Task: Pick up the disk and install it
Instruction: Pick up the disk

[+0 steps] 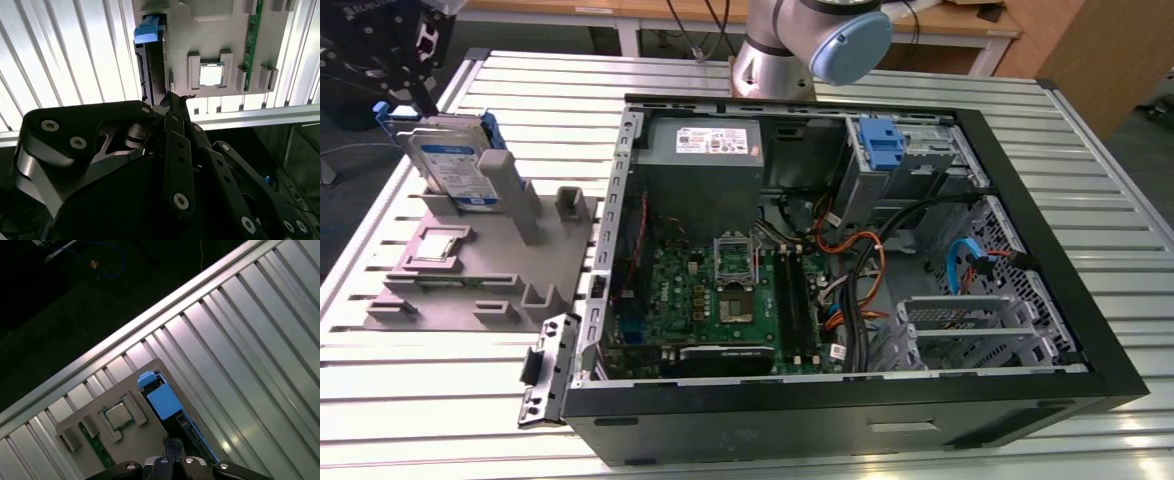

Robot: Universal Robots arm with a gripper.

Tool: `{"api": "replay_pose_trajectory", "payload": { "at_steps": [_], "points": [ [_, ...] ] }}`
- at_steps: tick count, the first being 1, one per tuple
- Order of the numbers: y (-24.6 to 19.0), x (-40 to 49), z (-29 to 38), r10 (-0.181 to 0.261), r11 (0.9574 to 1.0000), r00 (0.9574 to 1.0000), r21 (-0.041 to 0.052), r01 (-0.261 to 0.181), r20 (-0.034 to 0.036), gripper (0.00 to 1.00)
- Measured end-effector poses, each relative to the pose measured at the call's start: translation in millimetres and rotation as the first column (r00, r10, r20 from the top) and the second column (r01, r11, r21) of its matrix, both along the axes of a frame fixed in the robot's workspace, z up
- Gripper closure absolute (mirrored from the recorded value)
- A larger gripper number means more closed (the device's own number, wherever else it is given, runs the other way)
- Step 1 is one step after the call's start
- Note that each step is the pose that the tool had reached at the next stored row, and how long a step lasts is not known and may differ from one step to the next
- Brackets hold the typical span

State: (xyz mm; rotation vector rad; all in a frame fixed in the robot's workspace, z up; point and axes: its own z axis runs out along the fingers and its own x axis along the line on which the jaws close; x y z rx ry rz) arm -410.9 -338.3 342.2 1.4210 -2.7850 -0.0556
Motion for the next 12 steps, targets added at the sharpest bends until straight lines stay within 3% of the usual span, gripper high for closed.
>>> {"api": "replay_pose_trajectory", "payload": {
  "at_steps": [3,6,9,12],
  "points": [
    [0.0,0.0,-0.2,0.055,0.9985,0.9985,0.0000,-0.055,-0.0001,0.90],
    [0.0,0.0,-0.5,0.109,0.9940,0.9940,-0.0001,-0.109,-0.0001,0.90],
    [0.0,0.0,-0.9,0.164,0.9865,0.9865,-0.0001,-0.164,-0.0001,0.90],
    [0.0,0.0,-1.2,0.217,0.9762,0.9762,-0.0001,-0.217,0.0000,0.90]
  ]
}}
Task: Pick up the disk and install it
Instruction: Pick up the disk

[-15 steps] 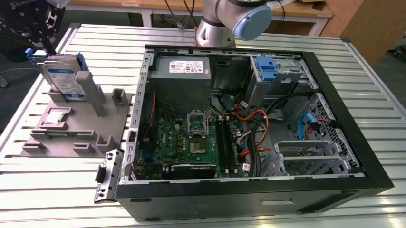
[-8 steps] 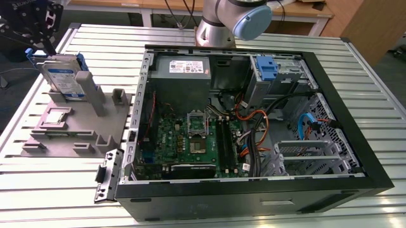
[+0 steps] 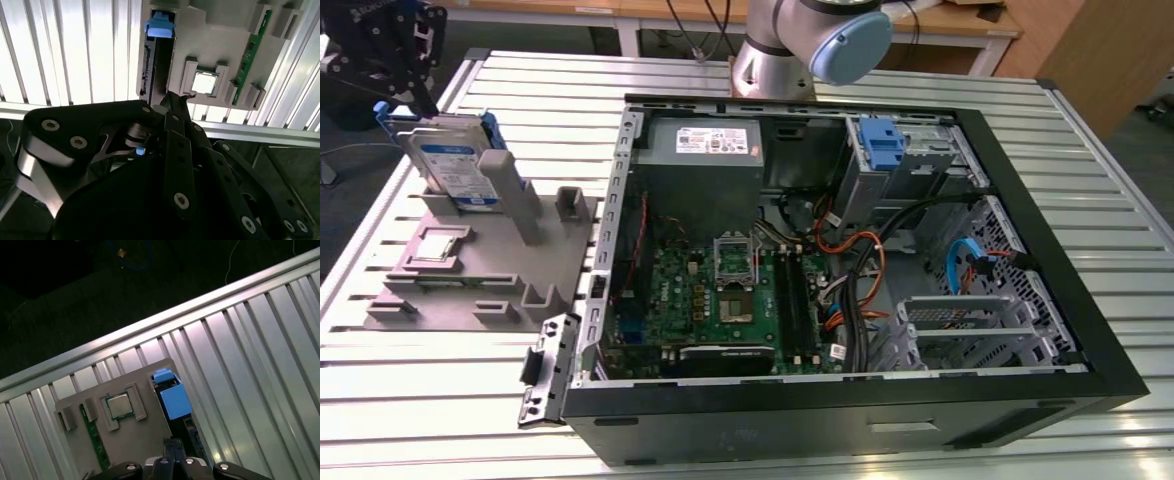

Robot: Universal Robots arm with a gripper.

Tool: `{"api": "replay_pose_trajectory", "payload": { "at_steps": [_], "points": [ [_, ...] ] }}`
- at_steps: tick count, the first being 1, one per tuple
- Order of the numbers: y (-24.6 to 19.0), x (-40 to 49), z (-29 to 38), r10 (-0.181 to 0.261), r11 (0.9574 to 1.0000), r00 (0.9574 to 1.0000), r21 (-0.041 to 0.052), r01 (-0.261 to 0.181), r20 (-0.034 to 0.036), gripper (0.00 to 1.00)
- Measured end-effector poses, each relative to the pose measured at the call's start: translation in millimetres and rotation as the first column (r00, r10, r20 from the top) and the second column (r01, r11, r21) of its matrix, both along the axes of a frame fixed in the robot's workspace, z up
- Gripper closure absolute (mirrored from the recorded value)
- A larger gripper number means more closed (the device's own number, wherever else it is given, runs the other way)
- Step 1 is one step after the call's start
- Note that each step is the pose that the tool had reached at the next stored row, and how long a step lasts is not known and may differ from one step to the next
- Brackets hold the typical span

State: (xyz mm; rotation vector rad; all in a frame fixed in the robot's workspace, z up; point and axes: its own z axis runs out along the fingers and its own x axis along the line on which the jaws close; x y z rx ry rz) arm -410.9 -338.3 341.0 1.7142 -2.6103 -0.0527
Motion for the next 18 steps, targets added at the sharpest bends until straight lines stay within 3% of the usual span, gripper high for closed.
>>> {"api": "replay_pose_trajectory", "payload": {
  "at_steps": [5,9,11,18],
  "points": [
    [0.0,0.0,-0.6,0.080,0.9968,0.9968,0.0011,-0.080,0.0005,0.90],
    [0.0,0.0,-1.3,0.117,0.9930,0.9931,0.0162,-0.117,0.0027,0.90],
    [0.1,0.0,-1.4,0.127,0.9915,0.9918,0.0246,-0.127,0.0039,0.90],
    [0.0,0.0,-1.4,0.129,0.9914,0.9917,0.0256,-0.129,0.0042,0.90]
  ]
}}
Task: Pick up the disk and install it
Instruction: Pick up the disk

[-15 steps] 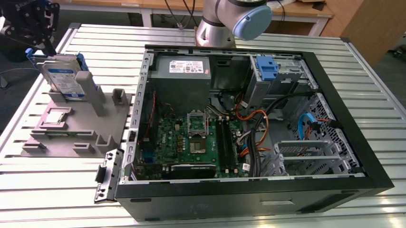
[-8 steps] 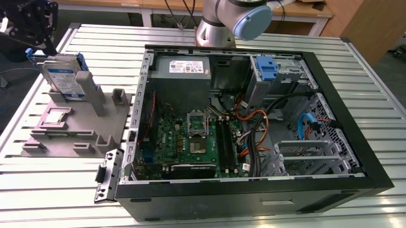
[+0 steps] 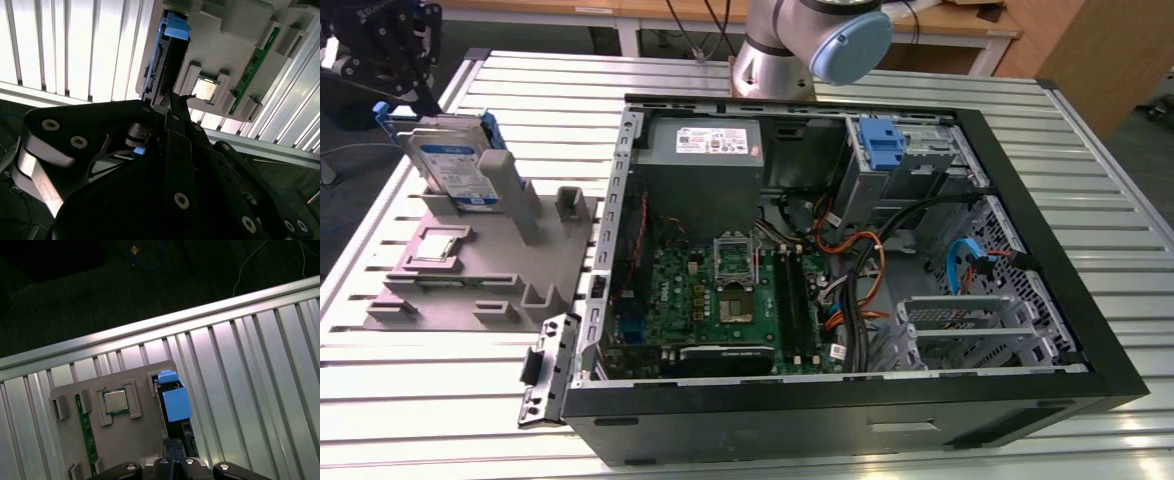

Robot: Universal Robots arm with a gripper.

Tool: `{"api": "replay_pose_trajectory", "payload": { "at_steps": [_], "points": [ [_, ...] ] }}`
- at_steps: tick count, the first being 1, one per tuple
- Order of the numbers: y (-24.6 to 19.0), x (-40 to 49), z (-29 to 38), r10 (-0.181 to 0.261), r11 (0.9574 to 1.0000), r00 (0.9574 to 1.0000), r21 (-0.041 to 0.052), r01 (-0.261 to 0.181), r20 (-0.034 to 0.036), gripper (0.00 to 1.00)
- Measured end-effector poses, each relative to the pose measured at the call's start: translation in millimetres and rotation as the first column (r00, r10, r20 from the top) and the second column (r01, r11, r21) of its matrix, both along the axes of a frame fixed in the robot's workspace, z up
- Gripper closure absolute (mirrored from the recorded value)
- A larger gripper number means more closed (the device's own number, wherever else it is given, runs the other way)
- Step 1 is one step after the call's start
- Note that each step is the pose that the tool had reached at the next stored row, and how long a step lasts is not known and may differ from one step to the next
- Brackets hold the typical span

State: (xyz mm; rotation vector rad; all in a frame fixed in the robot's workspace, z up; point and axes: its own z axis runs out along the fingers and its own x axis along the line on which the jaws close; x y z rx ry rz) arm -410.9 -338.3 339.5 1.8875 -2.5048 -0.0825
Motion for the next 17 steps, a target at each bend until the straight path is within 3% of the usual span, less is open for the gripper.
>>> {"api": "replay_pose_trajectory", "payload": {
  "at_steps": [8,15,17],
  "points": [
    [0.0,0.0,0.0,0.000,1.0000,1.0000,0.0024,0.000,-0.0001,0.90],
    [0.0,0.0,-0.4,0.003,0.9989,1.0000,0.0478,-0.003,0.0009,0.90],
    [0.1,0.0,-0.6,0.016,0.9985,0.9999,0.0530,-0.016,0.0014,0.90]
  ]
}}
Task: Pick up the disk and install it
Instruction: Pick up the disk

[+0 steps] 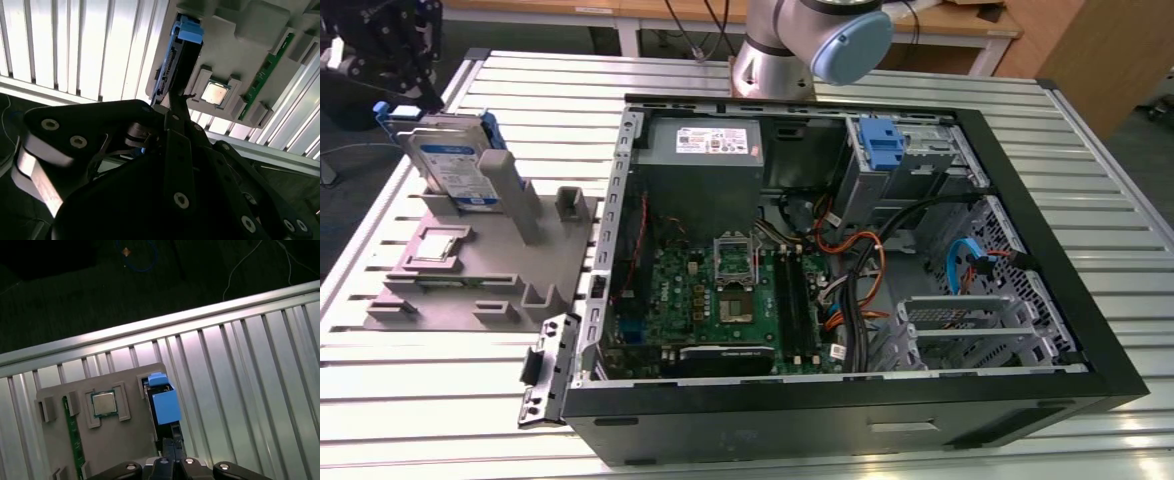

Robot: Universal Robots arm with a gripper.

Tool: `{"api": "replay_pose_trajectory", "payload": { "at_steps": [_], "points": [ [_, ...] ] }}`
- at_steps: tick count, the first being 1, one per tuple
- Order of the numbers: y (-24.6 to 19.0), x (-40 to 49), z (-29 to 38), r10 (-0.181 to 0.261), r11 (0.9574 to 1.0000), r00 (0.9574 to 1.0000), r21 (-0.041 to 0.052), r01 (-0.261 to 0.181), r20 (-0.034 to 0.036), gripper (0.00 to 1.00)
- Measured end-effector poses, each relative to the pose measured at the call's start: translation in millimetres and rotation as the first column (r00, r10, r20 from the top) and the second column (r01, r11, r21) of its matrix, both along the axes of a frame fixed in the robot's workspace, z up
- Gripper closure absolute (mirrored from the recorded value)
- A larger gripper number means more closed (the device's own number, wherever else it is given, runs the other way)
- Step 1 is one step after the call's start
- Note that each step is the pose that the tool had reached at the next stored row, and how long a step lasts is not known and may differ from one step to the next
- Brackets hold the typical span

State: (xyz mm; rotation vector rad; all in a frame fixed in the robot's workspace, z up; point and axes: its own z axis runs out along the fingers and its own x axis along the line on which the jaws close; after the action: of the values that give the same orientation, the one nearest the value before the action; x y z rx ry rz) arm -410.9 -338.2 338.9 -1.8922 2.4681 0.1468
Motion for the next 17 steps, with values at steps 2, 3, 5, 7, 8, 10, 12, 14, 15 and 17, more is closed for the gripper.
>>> {"api": "replay_pose_trajectory", "payload": {
  "at_steps": [2,3,5,7,8,10,12,14,15,17],
  "points": [
    [-0.1,0.0,-0.3,0.014,0.9999,0.9999,0.0002,-0.014,0.0000,0.90],
    [-0.2,-0.1,-0.5,0.020,0.9998,0.9998,0.0002,-0.020,0.0000,0.90],
    [-0.4,-0.3,-1.2,0.038,0.9993,0.9993,0.0002,-0.038,0.0001,0.90],
    [-0.7,-0.4,-1.7,0.058,0.9983,0.9983,0.0002,-0.058,0.0001,0.90],
    [-0.9,-0.4,-1.9,0.068,0.9977,0.9977,0.0002,-0.068,0.0000,0.90],
    [-1.2,-0.5,-2.5,0.087,0.9962,0.9962,0.0002,-0.087,0.0001,0.90],
    [-1.9,-0.6,-3.1,0.102,0.9947,0.9947,0.0001,-0.102,-0.0001,0.90],
    [-2.1,-0.9,-4.0,0.110,0.9940,0.9940,0.0002,-0.110,0.0001,0.90],
    [-2.1,-0.9,-4.0,0.111,0.9938,0.9938,0.0001,-0.111,-0.0001,0.90],
    [-2.1,-0.9,-4.5,0.112,0.9937,0.9937,0.0001,-0.112,-0.0001,0.90]
  ]
}}
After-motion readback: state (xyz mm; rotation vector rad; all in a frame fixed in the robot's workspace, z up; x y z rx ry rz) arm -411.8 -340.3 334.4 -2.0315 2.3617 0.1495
